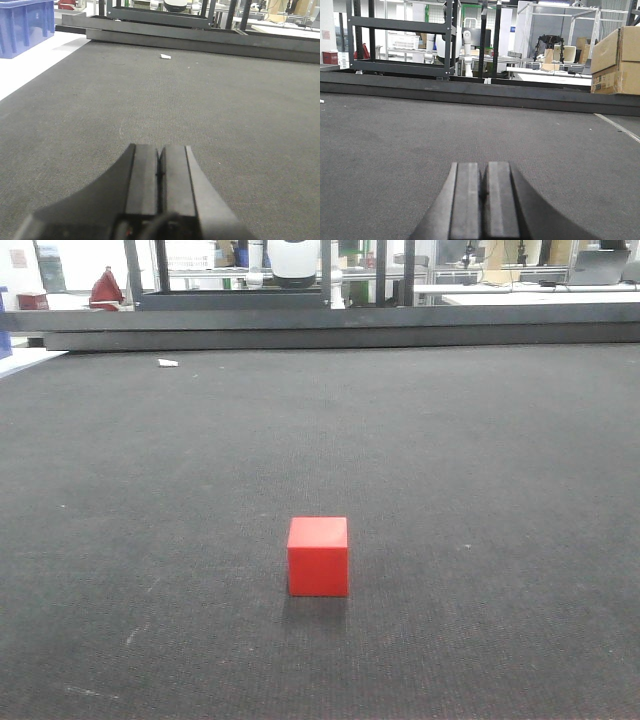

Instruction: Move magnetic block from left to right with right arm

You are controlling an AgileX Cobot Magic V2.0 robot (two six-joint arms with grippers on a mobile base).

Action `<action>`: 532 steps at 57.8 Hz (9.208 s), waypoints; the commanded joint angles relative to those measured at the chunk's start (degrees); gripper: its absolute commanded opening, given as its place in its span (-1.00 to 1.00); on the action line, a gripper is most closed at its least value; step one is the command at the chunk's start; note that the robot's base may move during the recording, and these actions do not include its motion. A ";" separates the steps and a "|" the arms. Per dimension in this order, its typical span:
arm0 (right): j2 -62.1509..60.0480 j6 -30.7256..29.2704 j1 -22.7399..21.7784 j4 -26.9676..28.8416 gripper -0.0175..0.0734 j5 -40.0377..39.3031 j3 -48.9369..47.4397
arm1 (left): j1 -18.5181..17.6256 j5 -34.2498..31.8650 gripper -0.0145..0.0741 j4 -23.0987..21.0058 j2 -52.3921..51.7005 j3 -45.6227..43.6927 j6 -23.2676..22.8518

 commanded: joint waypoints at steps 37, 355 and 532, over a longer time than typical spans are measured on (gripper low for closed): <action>-1.21 -0.14 -0.13 -0.40 -0.49 -5.01 -0.05 | 0.18 -4.82 -0.96 -0.15 -0.52 0.59 -0.45; 50.45 8.74 -0.31 -1.76 -0.05 15.27 -32.19 | 0.18 -4.82 -0.96 -0.15 -0.52 0.59 -0.45; 13.97 8.73 -1.64 -9.05 -0.05 2.57 -18.89 | 0.18 -4.82 -0.96 -0.15 -0.52 0.59 -0.45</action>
